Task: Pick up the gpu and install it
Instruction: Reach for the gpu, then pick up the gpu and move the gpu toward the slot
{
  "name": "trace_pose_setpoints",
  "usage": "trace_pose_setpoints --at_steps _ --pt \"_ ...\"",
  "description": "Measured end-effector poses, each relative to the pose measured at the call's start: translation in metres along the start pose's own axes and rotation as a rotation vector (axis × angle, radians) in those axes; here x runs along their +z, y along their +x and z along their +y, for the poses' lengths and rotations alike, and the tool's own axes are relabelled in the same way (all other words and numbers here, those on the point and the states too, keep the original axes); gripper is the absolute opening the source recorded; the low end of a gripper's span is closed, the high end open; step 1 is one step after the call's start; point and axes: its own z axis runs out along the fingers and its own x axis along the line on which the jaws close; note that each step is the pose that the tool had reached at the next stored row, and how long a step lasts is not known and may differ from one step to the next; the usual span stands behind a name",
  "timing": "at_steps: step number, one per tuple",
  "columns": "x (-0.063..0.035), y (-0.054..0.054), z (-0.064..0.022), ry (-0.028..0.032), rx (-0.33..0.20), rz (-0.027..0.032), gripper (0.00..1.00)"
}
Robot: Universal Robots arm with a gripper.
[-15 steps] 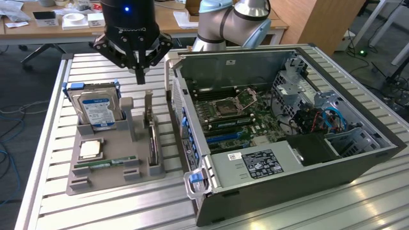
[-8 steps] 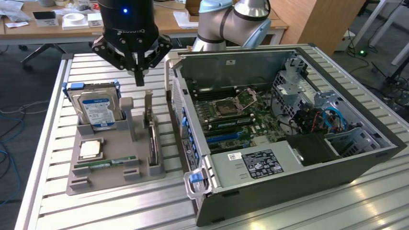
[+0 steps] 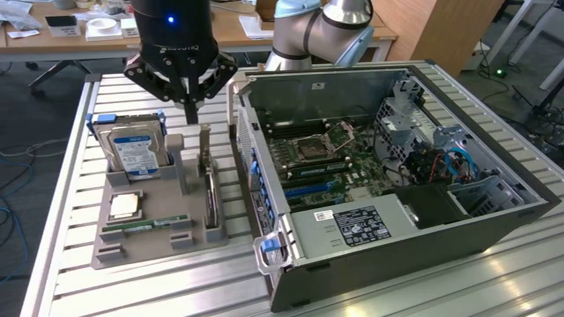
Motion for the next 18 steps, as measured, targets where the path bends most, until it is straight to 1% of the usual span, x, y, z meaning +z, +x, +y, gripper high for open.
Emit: trace_pose_setpoints --at_steps 5,18 --pt "-0.0002 0.0008 -0.0058 0.0 0.0 0.0 0.11" --pt "-0.0003 0.0008 -0.0059 0.0 0.0 -0.0001 0.11"
